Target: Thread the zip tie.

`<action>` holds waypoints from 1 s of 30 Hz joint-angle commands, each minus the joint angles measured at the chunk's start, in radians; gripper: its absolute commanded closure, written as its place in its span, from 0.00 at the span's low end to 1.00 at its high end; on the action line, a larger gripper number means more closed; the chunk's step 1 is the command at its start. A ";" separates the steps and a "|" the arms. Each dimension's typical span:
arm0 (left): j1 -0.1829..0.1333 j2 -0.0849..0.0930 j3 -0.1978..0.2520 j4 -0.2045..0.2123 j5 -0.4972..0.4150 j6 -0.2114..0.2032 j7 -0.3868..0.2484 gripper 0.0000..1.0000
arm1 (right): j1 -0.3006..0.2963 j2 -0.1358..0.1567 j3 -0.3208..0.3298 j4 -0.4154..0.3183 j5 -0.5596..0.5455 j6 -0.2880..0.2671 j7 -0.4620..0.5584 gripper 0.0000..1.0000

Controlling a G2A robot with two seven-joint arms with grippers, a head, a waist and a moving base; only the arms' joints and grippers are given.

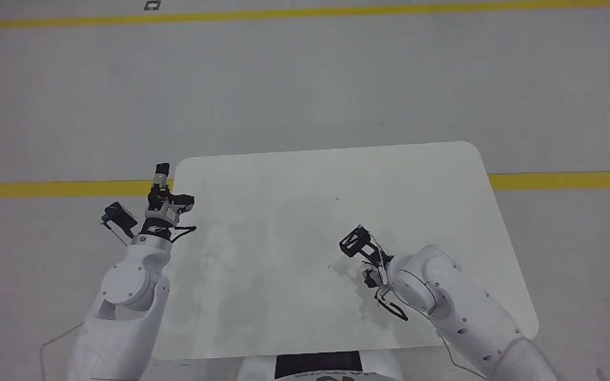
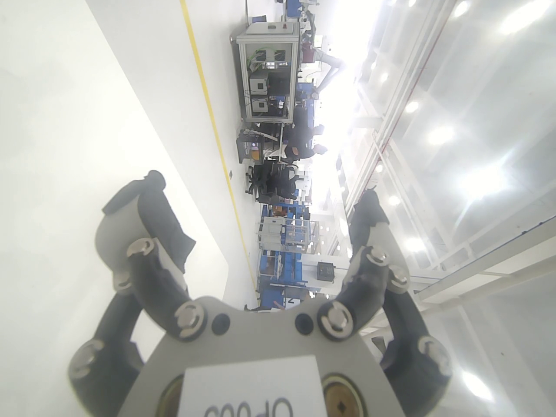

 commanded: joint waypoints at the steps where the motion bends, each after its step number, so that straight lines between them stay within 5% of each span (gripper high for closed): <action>1: 0.000 0.000 0.000 0.000 0.000 0.000 0.000 0.00 | 0.004 -0.001 -0.002 0.007 -0.001 0.002 0.001 0.77; 30: 0.000 0.000 0.000 0.000 0.000 0.000 0.000 0.00 | 0.041 -0.023 -0.031 0.067 -0.066 0.064 0.008 0.78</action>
